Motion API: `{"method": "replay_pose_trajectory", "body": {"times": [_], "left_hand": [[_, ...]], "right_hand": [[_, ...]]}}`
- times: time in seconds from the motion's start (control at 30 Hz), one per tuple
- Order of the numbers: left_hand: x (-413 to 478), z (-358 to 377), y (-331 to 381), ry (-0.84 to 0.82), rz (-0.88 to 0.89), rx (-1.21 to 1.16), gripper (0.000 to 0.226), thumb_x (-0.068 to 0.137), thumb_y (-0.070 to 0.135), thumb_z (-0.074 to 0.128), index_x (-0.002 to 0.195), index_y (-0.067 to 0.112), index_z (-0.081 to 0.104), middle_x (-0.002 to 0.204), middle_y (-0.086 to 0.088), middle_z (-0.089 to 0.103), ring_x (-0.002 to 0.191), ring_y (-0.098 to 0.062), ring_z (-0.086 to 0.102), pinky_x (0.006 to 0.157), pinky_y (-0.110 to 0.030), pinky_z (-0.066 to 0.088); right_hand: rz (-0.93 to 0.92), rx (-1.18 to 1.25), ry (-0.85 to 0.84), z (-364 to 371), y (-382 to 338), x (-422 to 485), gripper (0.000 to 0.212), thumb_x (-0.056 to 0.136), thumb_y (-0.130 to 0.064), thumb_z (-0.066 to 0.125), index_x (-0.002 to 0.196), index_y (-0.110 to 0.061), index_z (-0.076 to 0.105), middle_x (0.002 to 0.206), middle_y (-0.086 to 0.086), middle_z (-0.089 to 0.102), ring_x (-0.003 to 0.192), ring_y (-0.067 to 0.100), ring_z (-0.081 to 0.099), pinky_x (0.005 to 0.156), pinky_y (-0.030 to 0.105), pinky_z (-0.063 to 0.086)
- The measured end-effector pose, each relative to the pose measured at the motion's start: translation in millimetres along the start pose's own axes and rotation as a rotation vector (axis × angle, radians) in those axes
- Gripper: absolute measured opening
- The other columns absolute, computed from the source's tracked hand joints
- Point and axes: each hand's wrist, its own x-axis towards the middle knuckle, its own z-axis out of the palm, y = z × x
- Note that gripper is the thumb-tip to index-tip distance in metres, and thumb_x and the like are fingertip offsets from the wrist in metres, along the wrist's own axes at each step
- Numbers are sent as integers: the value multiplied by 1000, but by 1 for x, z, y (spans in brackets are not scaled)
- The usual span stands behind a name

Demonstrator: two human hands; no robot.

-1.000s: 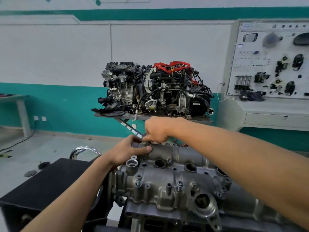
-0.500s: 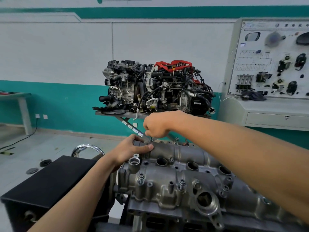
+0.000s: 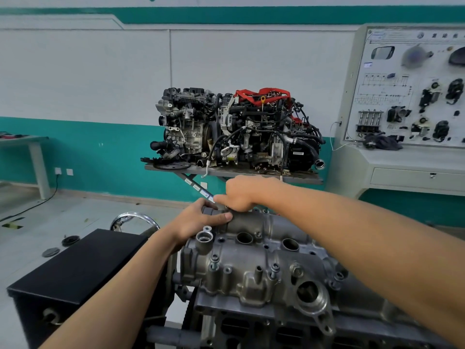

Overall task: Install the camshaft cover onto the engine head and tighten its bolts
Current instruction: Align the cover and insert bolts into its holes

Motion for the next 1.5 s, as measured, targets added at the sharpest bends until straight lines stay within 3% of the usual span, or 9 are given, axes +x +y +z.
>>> {"method": "replay_pose_trajectory", "body": {"times": [0.13,0.3,0.43,0.6,0.77,0.9,1.17,1.43,1.5], "left_hand": [[1,-1,-1,9,8,-1,50,84,36,77,120,11,54,103,6,60,87,0,55,64,-12,43],[2,0,-1,8,1,-27,48,84,32,78,117,7,54,92,2,62,75,-6,57,51,-5,44],[0,0,-1,9,4,-16,46,84,32,77,116,9,54,94,2,62,77,-5,57,51,-4,42],[1,0,-2,-2,-8,-47,48,81,33,80,115,9,56,99,-4,66,80,-11,61,68,-21,50],[3,0,-3,4,10,15,47,82,38,78,114,13,55,98,3,61,82,-4,58,60,-14,44],[0,-5,2,-26,-7,60,50,78,46,78,112,14,58,100,4,64,87,-7,61,67,-18,47],[22,8,56,159,164,773,56,78,67,68,85,12,69,82,-5,71,77,-23,67,70,-37,56],[22,11,66,151,235,871,8,87,23,74,91,18,79,92,-6,76,87,-25,69,81,-40,58],[22,9,73,19,242,870,26,85,3,66,102,18,78,100,-3,77,94,-20,70,89,-38,57]], "right_hand": [[31,-5,49,-8,2,-7,62,90,-76,33,70,-19,49,71,-5,45,61,14,44,53,30,30],[-129,-141,14,-22,1,-7,34,98,-39,49,76,-14,59,75,1,58,66,20,54,48,27,29],[11,-36,55,-11,-4,-6,51,98,-60,36,66,-21,41,70,-4,41,63,17,46,52,31,28],[-80,-122,37,-18,-1,-9,39,92,-51,51,74,-17,57,81,1,63,70,20,58,54,30,38],[50,-43,82,-14,-5,-14,55,98,-65,28,92,-19,57,90,1,47,81,24,48,69,36,37],[26,-37,-9,-41,22,-30,56,96,-58,46,84,-6,64,77,3,60,72,23,54,53,30,39],[-18,-144,-193,-18,43,-52,30,98,-28,54,97,-3,70,84,10,66,74,28,57,63,30,42],[118,-86,-36,-12,57,-56,58,99,-61,35,72,-12,54,75,-3,52,71,21,54,61,32,39],[56,-38,-93,-18,66,-62,52,94,-62,48,74,-16,59,74,0,58,71,23,58,60,31,42]]}}
